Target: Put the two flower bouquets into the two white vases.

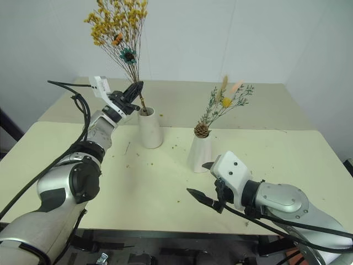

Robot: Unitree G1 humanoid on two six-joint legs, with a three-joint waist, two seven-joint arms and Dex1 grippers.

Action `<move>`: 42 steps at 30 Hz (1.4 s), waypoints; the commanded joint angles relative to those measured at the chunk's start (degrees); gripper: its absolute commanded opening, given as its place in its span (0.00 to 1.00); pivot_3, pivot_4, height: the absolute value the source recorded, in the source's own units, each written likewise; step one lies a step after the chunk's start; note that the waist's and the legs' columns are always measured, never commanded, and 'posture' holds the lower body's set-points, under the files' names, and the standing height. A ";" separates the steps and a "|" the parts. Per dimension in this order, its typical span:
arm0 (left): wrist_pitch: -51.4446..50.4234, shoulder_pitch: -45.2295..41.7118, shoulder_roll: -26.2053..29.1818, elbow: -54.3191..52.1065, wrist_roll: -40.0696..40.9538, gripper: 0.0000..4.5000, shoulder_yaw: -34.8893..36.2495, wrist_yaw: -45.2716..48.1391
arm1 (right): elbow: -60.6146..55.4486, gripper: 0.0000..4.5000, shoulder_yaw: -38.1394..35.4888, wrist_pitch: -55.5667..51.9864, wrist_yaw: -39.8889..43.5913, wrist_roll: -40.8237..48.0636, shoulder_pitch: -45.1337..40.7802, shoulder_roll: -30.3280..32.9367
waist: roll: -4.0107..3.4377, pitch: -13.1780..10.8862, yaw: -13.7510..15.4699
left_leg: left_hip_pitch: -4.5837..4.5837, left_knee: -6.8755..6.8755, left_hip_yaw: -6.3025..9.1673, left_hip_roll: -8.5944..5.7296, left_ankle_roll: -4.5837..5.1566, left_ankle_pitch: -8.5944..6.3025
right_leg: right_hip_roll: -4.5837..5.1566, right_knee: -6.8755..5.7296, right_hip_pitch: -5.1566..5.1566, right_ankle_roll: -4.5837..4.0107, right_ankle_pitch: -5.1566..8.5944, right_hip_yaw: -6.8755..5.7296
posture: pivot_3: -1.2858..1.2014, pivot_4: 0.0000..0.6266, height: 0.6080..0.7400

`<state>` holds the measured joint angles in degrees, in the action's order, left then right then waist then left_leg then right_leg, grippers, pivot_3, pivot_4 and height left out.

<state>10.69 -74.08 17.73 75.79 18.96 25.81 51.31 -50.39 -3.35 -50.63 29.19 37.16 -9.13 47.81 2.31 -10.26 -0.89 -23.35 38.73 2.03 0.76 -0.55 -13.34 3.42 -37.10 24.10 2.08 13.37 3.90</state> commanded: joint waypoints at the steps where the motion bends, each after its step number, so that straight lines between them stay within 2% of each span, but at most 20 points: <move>1: 3.27 -0.48 -0.55 -0.98 -0.75 0.06 -0.29 0.29 | -2.00 1.00 -1.22 0.57 -0.50 -0.51 0.26 0.22 | 0.00 0.00 0.04 | 0.00 0.00 0.00 0.00 0.00 0.00 | 0.00 0.00 0.00 0.00 0.00 0.00 | 0.52 0.24 1.00; 4: 4.82 -0.40 -1.13 -1.32 -1.32 0.22 -0.66 0.91 | -2.02 1.00 -1.37 1.30 0.01 -0.71 0.36 0.28 | 0.00 0.00 0.04 | 0.00 0.00 0.00 0.00 0.00 0.00 | 0.00 0.00 0.00 0.00 0.00 0.00 | 0.52 0.24 1.00; 15: 8.57 2.70 -0.22 -3.25 -2.46 1.00 -3.01 5.12 | -0.43 1.00 0.41 2.53 1.60 -3.38 -0.28 0.18 | 0.00 0.00 -0.13 | 0.03 0.00 0.00 0.00 0.00 0.00 | -0.01 -0.02 -0.01 0.00 0.00 0.01 | 0.52 0.24 1.00; 20: 11.08 3.55 1.70 -5.32 -1.10 1.00 -2.15 5.86 | 0.40 1.00 1.28 3.38 2.38 -4.78 -0.32 0.28 | 0.00 0.00 -0.13 | 0.02 0.01 0.00 0.01 0.00 0.00 | -0.01 -0.01 0.00 0.00 0.00 0.00 | 0.52 0.24 1.00; 25: 7.89 7.05 4.14 -13.72 4.82 1.00 0.20 13.05 | 1.35 1.00 2.32 4.31 3.02 -6.22 -0.30 0.07 | -0.01 0.00 -0.21 | 0.02 0.01 0.00 0.02 0.00 0.00 | -0.01 -0.02 0.00 0.00 0.00 0.01 | 0.52 0.24 1.00; 29: -0.97 16.51 6.61 -29.64 9.06 1.00 -1.45 17.63 | 2.01 1.00 2.64 5.00 3.76 -6.88 0.00 0.11 | -0.03 0.02 -0.61 | 0.06 0.00 -0.01 0.05 0.00 0.00 | -0.01 -0.04 0.00 -0.01 0.00 0.03 | 0.52 0.24 1.00; 36: -18.55 36.29 12.86 -58.54 13.18 1.00 -1.53 8.26 | 4.87 1.00 3.10 6.73 6.77 -7.95 -1.04 0.49 | -0.02 0.02 -1.04 | 0.10 0.03 0.04 0.09 0.00 0.00 | 0.00 -0.08 -0.04 -0.01 -0.01 0.03 | 0.52 0.24 1.00; 41: -19.96 47.54 16.51 -70.63 13.16 1.00 -0.03 4.81 | 7.77 1.00 3.28 7.70 9.43 -8.66 -2.69 1.14 | -0.04 0.03 -0.99 | 0.19 0.04 0.04 0.10 0.00 0.00 | -0.01 -0.08 -0.09 -0.02 -0.01 0.03 | 0.52 0.24 1.00; 42: -19.89 50.03 18.06 -72.69 13.64 1.00 0.09 6.67 | 8.22 1.00 2.34 7.89 10.46 -8.26 -2.53 1.64 | -0.04 0.03 -0.84 | 0.19 0.03 0.03 0.10 0.00 0.00 | 0.00 -0.08 -0.09 -0.02 -0.01 0.03 | 0.52 0.24 1.00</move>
<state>-9.18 -25.15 33.84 7.62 31.66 24.81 57.04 -41.82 1.02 -44.37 38.43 28.45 -10.97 48.52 2.27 -10.23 -1.73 -23.17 38.76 2.06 0.87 -0.55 -13.34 3.41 -37.18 24.02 2.05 13.36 3.91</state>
